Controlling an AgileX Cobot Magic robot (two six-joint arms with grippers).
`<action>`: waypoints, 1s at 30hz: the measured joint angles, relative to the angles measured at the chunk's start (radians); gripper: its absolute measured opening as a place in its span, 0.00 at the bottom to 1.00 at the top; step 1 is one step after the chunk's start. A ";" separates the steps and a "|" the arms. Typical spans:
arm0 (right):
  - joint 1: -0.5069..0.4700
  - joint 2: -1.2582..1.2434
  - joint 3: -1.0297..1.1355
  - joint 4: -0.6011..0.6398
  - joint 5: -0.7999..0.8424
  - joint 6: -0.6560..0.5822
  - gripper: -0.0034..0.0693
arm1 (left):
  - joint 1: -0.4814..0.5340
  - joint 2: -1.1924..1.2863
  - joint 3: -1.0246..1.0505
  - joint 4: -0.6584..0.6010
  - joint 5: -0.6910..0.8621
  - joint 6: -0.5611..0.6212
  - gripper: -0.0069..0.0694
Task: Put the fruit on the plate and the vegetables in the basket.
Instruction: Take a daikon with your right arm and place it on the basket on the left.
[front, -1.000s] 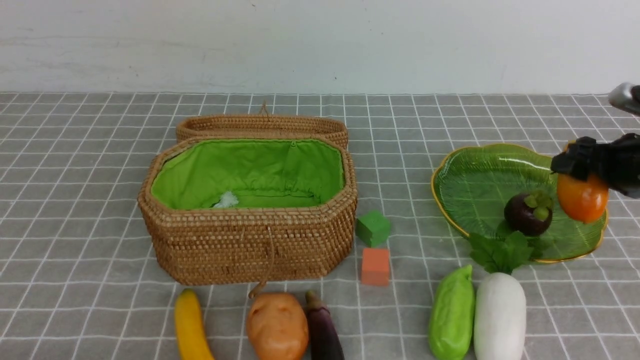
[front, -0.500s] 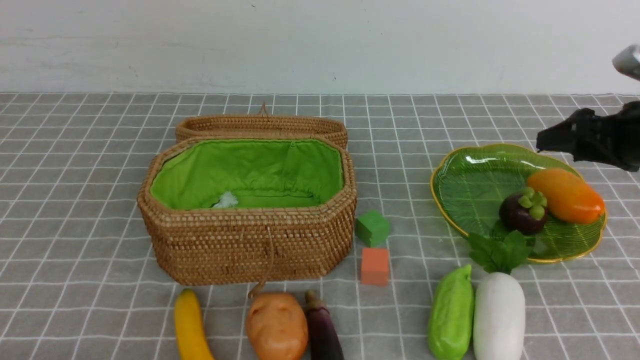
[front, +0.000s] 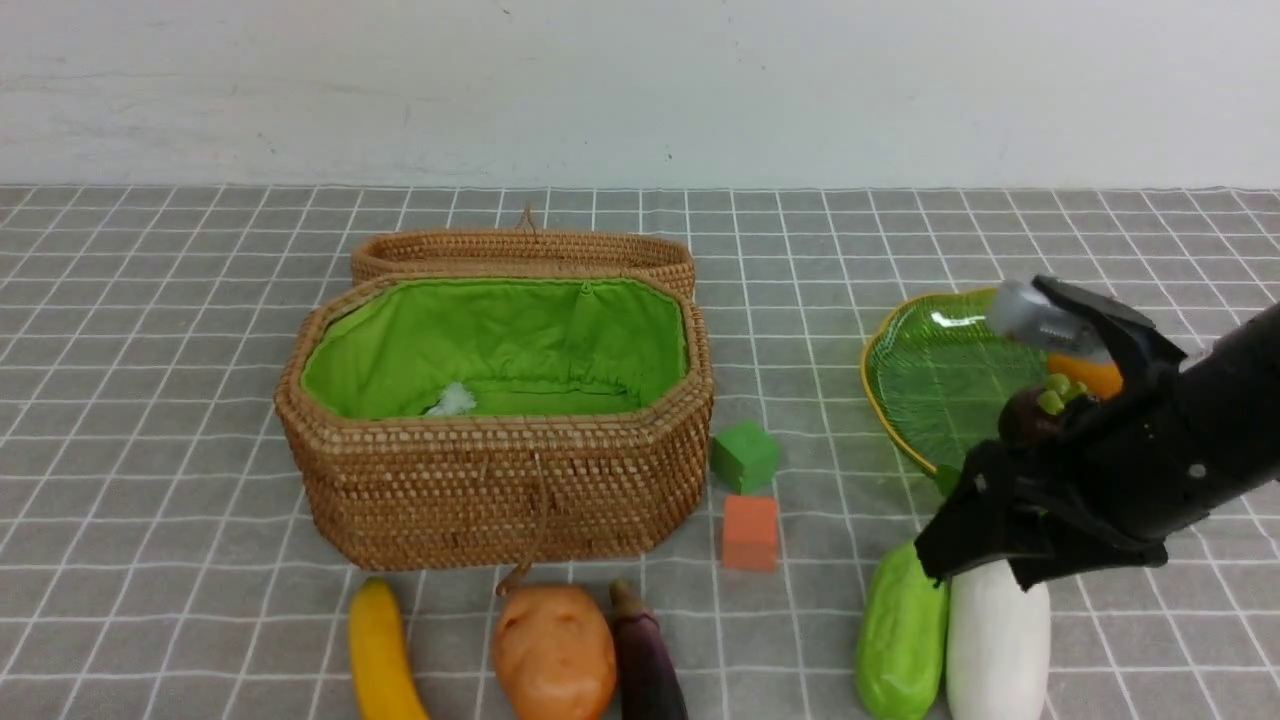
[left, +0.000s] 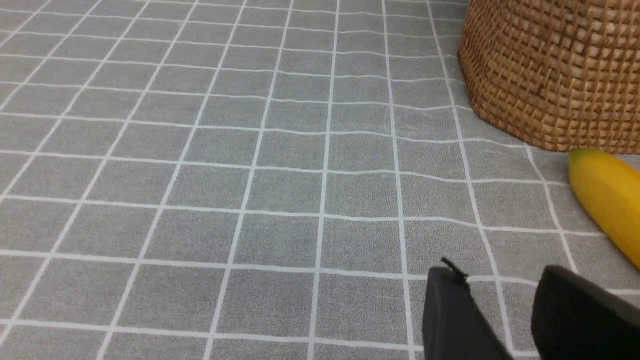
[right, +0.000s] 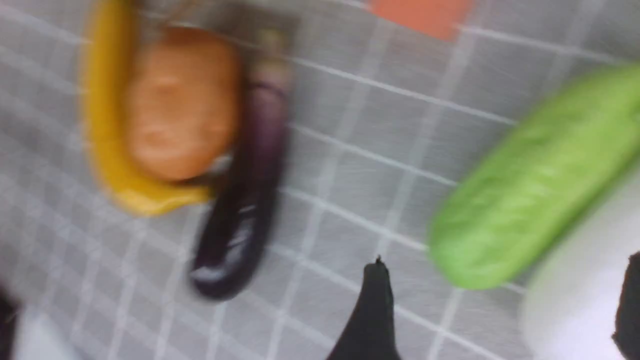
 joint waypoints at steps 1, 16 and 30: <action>0.011 -0.001 0.014 -0.066 -0.070 0.141 0.86 | 0.000 0.000 0.000 0.000 0.000 0.000 0.40; 0.011 0.013 0.021 -0.384 -0.184 0.683 0.86 | 0.000 0.000 0.000 0.000 0.000 0.000 0.40; 0.013 0.228 0.020 -0.376 -0.228 0.672 0.83 | 0.000 0.000 0.000 0.000 0.000 0.000 0.40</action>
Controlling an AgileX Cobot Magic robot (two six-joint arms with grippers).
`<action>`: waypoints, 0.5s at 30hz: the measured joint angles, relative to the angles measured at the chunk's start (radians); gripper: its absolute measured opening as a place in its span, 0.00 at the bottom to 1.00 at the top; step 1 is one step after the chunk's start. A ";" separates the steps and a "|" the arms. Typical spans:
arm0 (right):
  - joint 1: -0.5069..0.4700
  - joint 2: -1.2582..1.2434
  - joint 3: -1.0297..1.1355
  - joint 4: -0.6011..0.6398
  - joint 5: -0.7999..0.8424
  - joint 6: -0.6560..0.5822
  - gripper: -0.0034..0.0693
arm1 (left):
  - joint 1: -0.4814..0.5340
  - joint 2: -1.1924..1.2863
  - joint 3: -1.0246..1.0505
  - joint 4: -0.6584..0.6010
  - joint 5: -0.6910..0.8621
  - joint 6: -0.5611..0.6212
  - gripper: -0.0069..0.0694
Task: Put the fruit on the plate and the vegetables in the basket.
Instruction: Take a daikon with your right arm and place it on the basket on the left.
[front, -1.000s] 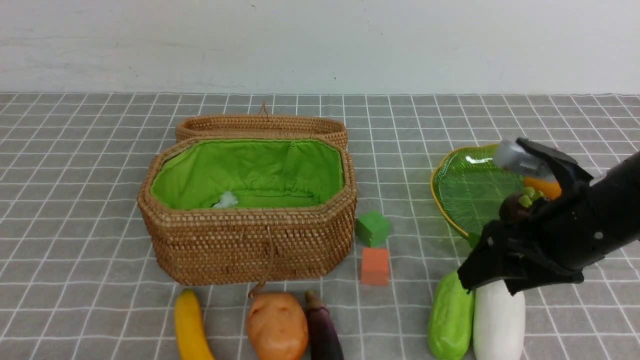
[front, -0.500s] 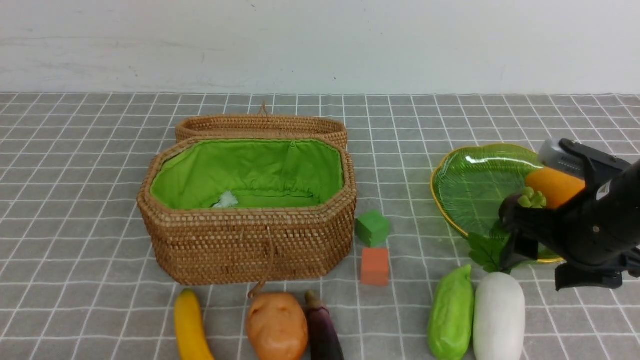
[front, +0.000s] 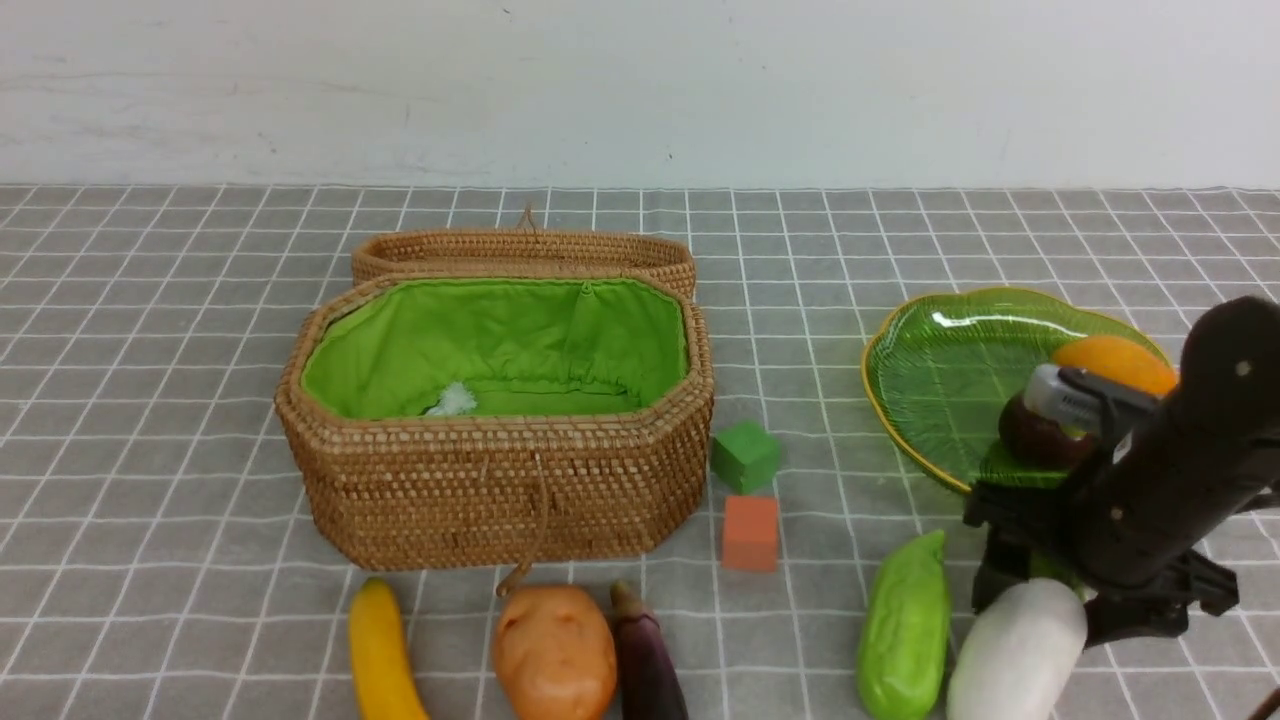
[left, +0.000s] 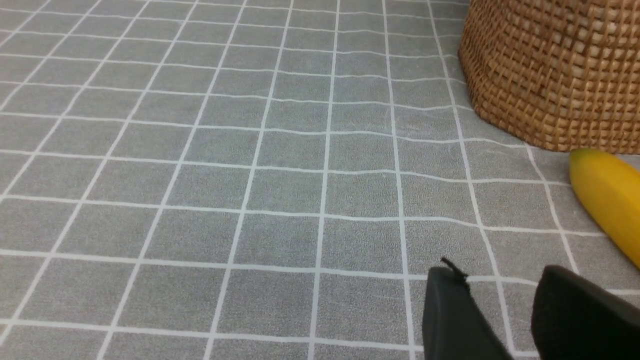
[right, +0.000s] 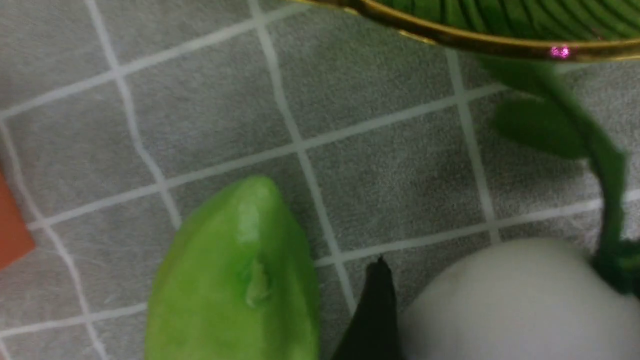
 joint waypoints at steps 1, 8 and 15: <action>0.001 0.007 0.000 0.001 0.000 -0.010 0.79 | 0.000 0.000 0.000 0.000 0.000 0.000 0.40; 0.002 -0.004 0.000 0.002 0.005 -0.023 0.74 | 0.000 0.000 0.000 0.000 0.000 0.000 0.40; 0.002 -0.092 -0.011 -0.006 0.030 -0.072 0.74 | 0.000 0.000 0.000 0.000 0.000 0.000 0.40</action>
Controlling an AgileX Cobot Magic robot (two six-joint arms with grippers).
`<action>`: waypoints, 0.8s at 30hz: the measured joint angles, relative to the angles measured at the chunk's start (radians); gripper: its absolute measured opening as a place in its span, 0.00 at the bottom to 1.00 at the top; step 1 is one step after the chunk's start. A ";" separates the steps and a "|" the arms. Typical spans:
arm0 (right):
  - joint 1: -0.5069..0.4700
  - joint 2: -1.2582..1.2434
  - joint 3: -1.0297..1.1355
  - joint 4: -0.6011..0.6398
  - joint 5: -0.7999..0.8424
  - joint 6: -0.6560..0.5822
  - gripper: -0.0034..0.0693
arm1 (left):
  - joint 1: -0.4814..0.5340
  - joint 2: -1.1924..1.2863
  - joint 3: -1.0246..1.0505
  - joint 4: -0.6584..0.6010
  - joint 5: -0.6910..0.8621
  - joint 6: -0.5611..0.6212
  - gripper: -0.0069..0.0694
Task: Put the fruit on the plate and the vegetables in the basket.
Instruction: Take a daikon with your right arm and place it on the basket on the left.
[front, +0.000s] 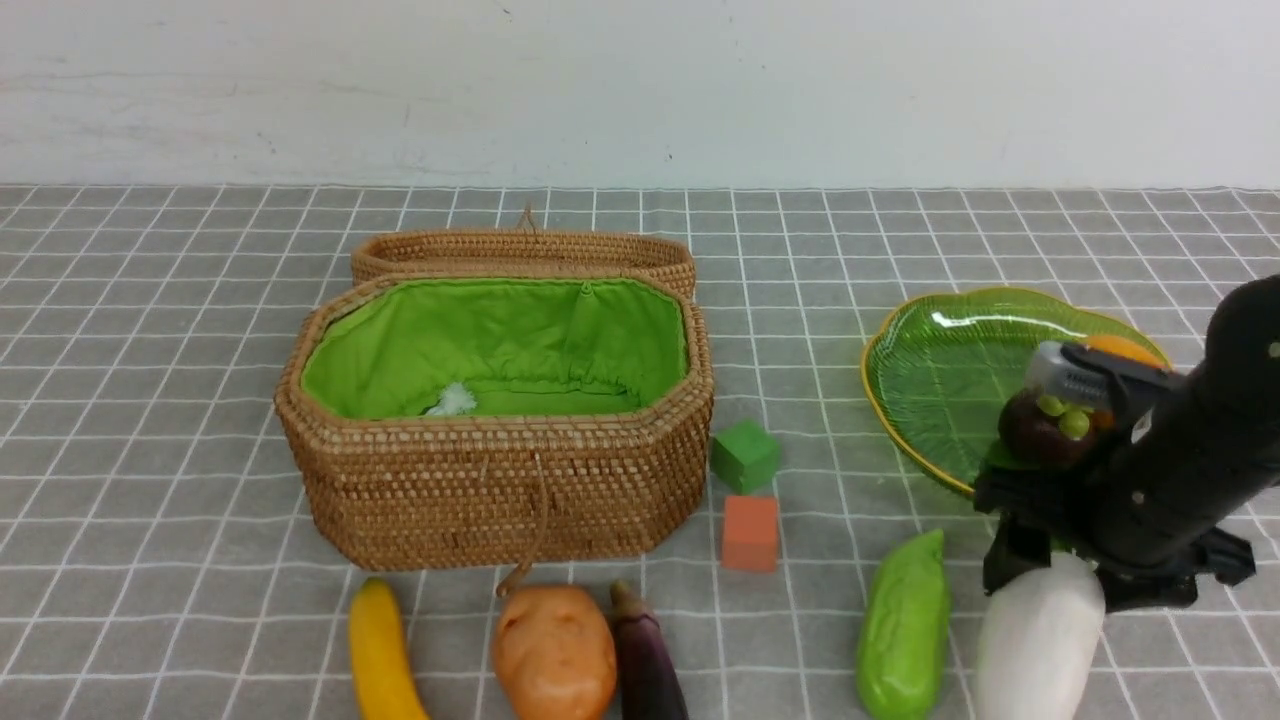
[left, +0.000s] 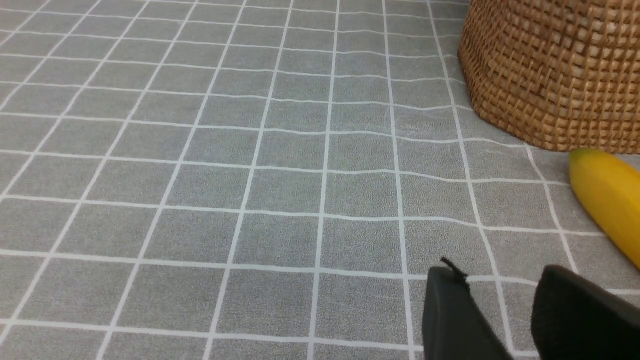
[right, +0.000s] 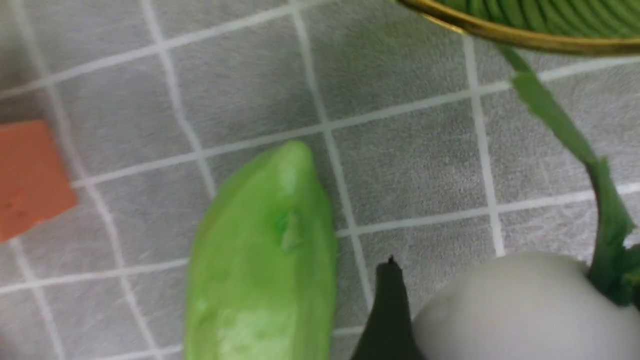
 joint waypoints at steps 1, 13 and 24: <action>0.000 -0.033 -0.023 -0.015 0.004 -0.003 0.74 | 0.000 0.000 0.000 0.000 0.000 0.000 0.40; 0.133 -0.124 -0.387 0.305 -0.169 -0.293 0.74 | 0.000 0.000 0.000 0.000 0.000 0.000 0.40; 0.478 0.168 -0.565 0.618 -0.630 -0.984 0.74 | 0.000 0.000 0.000 0.000 0.000 0.000 0.40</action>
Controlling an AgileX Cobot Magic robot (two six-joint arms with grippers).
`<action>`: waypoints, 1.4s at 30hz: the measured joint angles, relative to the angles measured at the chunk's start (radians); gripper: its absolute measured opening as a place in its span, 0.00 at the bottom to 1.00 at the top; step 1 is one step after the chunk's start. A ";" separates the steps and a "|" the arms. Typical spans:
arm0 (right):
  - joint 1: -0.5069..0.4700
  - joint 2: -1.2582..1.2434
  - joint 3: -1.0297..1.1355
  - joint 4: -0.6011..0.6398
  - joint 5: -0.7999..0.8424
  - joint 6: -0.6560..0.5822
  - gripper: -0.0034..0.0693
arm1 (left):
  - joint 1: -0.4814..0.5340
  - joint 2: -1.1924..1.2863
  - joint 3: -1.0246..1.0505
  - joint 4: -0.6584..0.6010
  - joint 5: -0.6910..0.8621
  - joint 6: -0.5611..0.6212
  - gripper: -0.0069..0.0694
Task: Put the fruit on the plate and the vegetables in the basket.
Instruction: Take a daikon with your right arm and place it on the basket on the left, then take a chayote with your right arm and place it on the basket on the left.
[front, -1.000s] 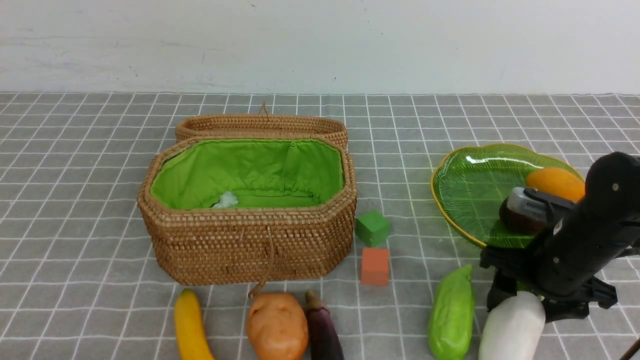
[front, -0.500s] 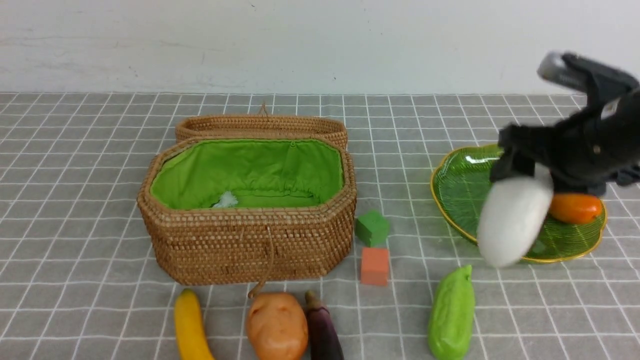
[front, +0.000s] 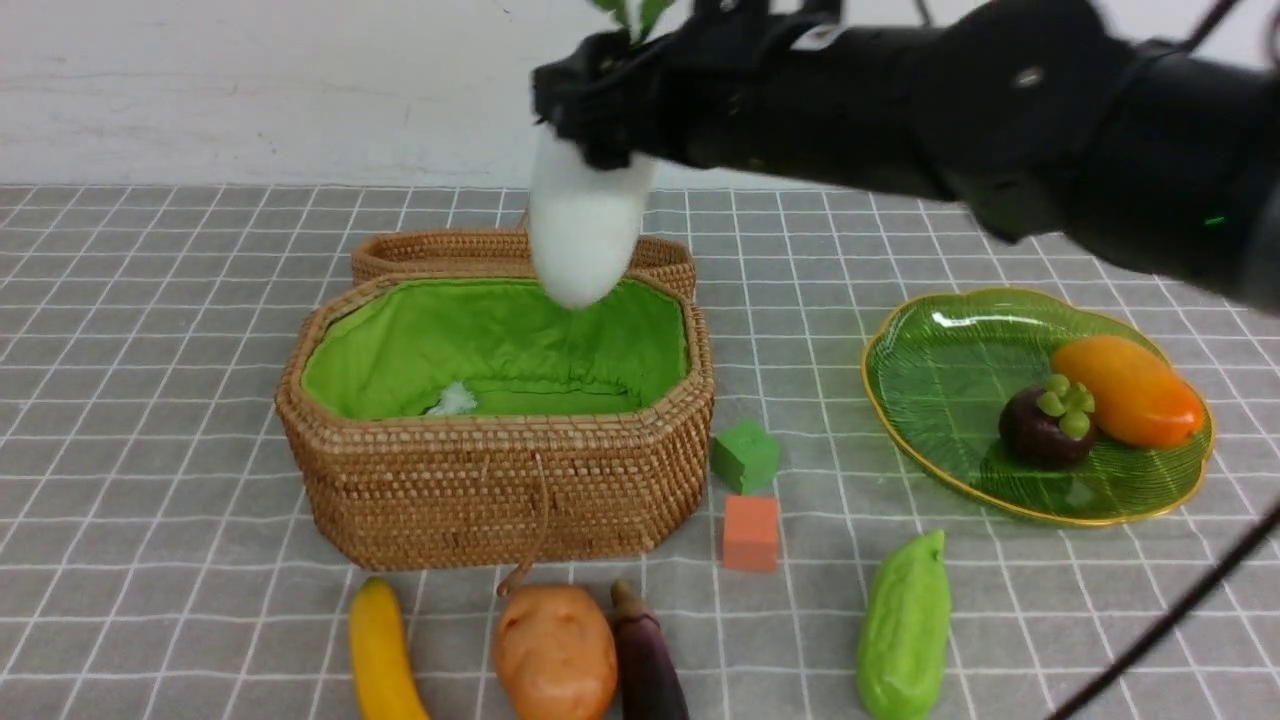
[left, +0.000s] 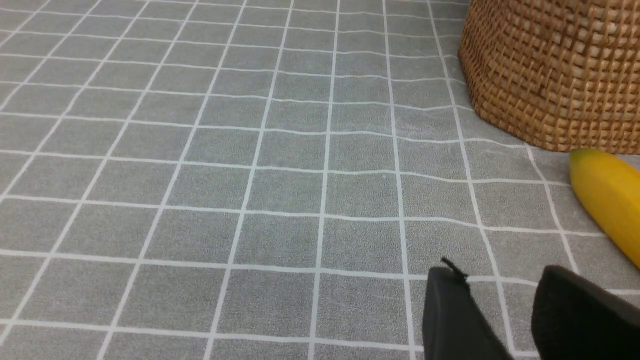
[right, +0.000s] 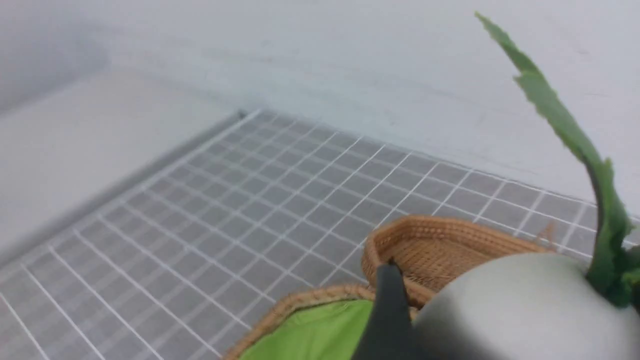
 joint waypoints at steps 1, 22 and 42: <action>0.002 0.008 -0.004 0.000 -0.003 -0.015 0.74 | 0.000 0.000 0.000 0.000 0.000 0.000 0.40; -0.058 -0.109 -0.072 -0.223 0.684 0.001 0.87 | 0.000 0.000 0.000 0.000 0.000 0.001 0.40; -0.228 -0.208 0.496 -0.670 0.688 1.064 0.86 | 0.000 0.000 0.000 0.000 0.000 0.001 0.40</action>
